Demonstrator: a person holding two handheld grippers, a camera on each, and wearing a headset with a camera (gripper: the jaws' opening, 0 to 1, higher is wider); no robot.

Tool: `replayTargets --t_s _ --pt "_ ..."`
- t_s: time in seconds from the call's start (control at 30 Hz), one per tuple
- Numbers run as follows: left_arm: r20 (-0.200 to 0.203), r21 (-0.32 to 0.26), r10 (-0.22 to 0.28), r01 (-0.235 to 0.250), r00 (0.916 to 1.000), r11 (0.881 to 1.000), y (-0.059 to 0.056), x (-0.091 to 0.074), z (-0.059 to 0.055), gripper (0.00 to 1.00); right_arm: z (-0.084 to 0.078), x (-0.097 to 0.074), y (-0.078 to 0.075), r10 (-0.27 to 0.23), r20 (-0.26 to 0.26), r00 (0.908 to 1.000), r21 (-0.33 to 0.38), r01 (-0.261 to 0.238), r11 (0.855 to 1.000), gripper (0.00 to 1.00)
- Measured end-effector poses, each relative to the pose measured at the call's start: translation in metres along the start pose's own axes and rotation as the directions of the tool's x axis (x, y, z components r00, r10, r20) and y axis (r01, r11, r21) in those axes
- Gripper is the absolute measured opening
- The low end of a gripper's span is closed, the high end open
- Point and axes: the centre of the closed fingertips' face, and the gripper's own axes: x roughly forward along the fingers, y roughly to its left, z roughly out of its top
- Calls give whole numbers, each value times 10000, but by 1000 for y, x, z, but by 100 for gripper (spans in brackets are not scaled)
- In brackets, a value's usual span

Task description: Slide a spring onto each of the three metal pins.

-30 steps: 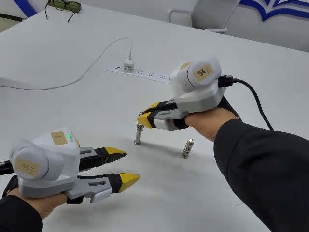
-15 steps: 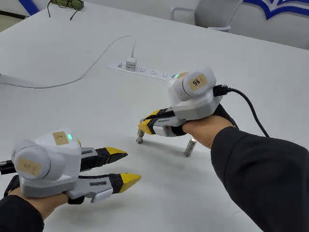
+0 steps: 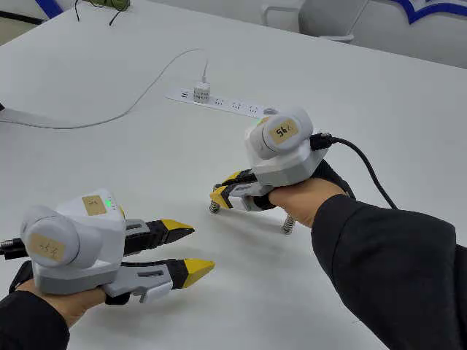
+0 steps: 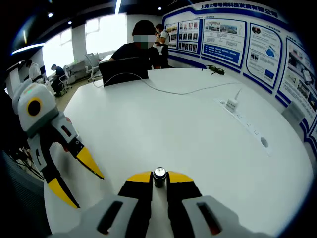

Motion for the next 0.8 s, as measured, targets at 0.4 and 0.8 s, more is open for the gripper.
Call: replayTargets --t_s 0.4,0.8 --pt "1 21 24 -24 10000 10000 0 0 2 38 0 -3 2 58 -25 10000 -128 -58 9999 16" --pt "71 187 125 -127 9999 9997 3 -5 14 40 6 -26 6 -165 271 9995 -280 173 9995 20"
